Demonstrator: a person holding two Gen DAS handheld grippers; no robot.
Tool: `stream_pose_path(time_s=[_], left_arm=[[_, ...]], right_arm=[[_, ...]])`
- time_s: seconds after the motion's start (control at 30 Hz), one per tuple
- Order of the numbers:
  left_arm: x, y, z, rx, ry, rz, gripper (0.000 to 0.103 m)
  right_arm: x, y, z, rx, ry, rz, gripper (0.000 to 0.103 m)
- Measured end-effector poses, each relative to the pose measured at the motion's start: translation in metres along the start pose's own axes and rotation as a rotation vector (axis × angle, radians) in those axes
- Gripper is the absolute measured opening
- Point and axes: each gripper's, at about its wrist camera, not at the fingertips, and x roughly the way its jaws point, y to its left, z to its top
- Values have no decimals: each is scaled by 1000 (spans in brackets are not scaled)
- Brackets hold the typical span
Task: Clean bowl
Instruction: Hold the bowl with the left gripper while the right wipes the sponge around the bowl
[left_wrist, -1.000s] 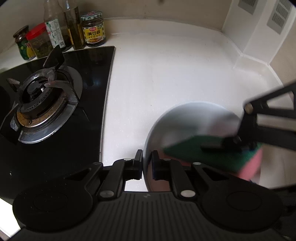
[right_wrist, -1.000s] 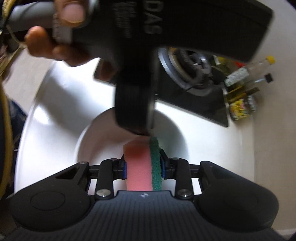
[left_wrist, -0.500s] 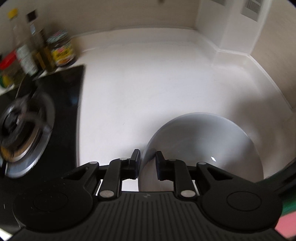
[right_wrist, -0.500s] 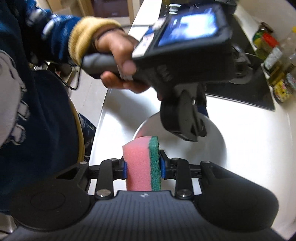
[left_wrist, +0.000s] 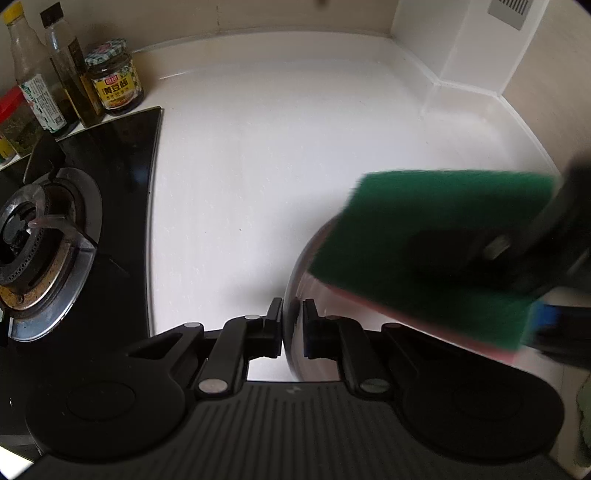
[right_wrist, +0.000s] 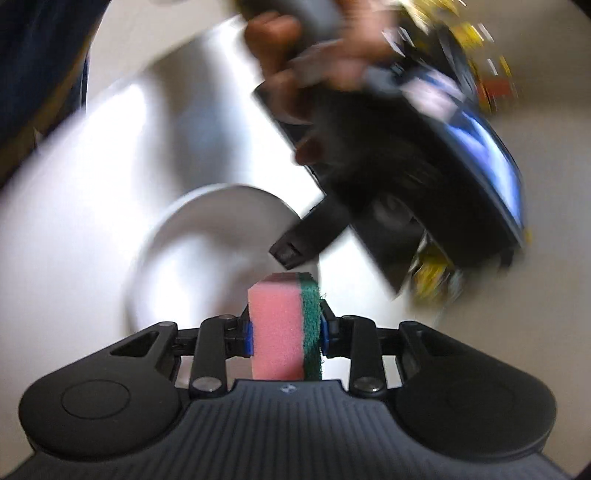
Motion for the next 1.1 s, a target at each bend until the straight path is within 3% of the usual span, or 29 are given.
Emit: stream_pose_path(time_s=[0.17,0.33,0.47,0.53,0.63,0.73,0.83,0.87,0.97,1.1], left_arm=[[-1,2,-2,3,-12,-3,12],[1,2,-1,-17,-37,21,11],[4,5,5,-36,-59,16,14],[6,6,9,-34,-67,3,17],[11,1,17,-6,-80,15,23],[14,1,25,10,-52,21,21],[10,2,22,-13,-16,16,11],[6,2,17,-34,-9,13,10],[-4,8,1,-137,16,-17,10],[-9,21,-14,-263,48,-108,10]], right_arm=[[23,28,8,-285,74,-44,27],[27,35,9,-352,137,27,27],[14,33,12,-310,169,167,28],[2,10,17,-115,123,309,28],[-6,-31,12,179,57,426,27],[-10,-67,0,449,-13,510,27],[-7,-88,-28,661,-21,440,27],[-9,-87,-33,648,-21,376,27],[-11,-72,-36,518,-18,216,27],[0,-31,-17,149,-32,70,27]])
